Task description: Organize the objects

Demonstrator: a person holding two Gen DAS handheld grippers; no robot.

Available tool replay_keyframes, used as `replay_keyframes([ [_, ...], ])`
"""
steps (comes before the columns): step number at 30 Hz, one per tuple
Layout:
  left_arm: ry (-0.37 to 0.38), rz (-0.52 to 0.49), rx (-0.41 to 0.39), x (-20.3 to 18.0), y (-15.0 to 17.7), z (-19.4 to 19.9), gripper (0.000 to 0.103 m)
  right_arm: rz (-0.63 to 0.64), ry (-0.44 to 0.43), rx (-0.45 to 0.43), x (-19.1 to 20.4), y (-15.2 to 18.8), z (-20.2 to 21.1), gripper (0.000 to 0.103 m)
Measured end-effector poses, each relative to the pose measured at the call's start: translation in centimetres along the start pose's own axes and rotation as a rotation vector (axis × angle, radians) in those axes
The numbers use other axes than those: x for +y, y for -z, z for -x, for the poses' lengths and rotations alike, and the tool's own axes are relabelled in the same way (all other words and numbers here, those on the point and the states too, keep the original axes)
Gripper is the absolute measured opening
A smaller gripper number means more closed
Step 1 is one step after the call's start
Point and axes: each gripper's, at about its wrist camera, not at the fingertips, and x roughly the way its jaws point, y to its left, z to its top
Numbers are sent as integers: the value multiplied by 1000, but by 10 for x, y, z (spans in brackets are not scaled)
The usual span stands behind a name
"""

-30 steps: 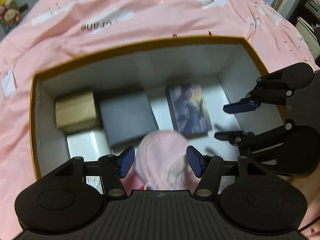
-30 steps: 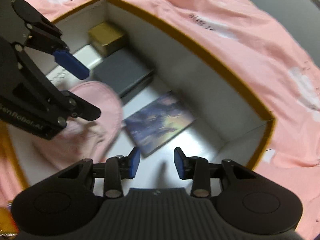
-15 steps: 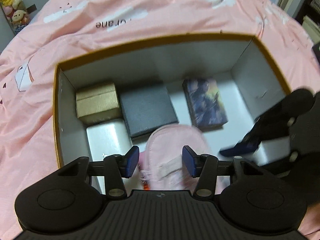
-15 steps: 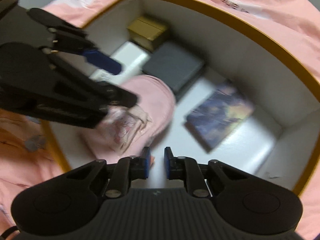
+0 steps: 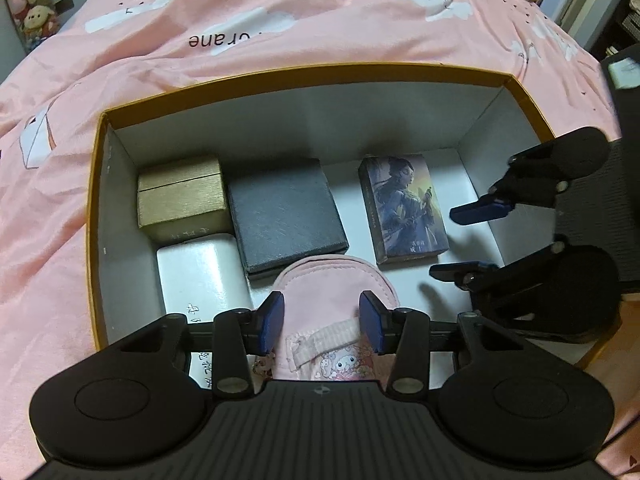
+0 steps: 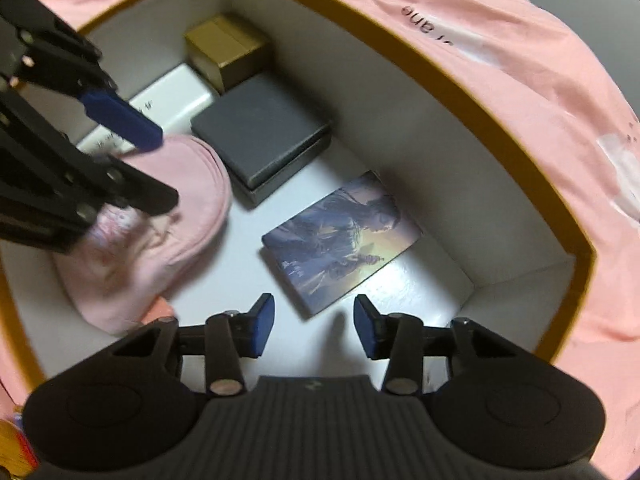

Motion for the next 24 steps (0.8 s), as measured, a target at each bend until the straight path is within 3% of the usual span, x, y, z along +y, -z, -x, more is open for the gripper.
replay_keyframes([
  [13,10,73,-3,13,2,-3,52,191,3,-32,2,-20,-11,34],
  [20,11,100,-25,8,3,-2,52,117,4,-33,-1,-24,-11,34],
  [24,-2,90,-107,-2,7,11,52,81,9,-45,-6,-21,-5,35],
])
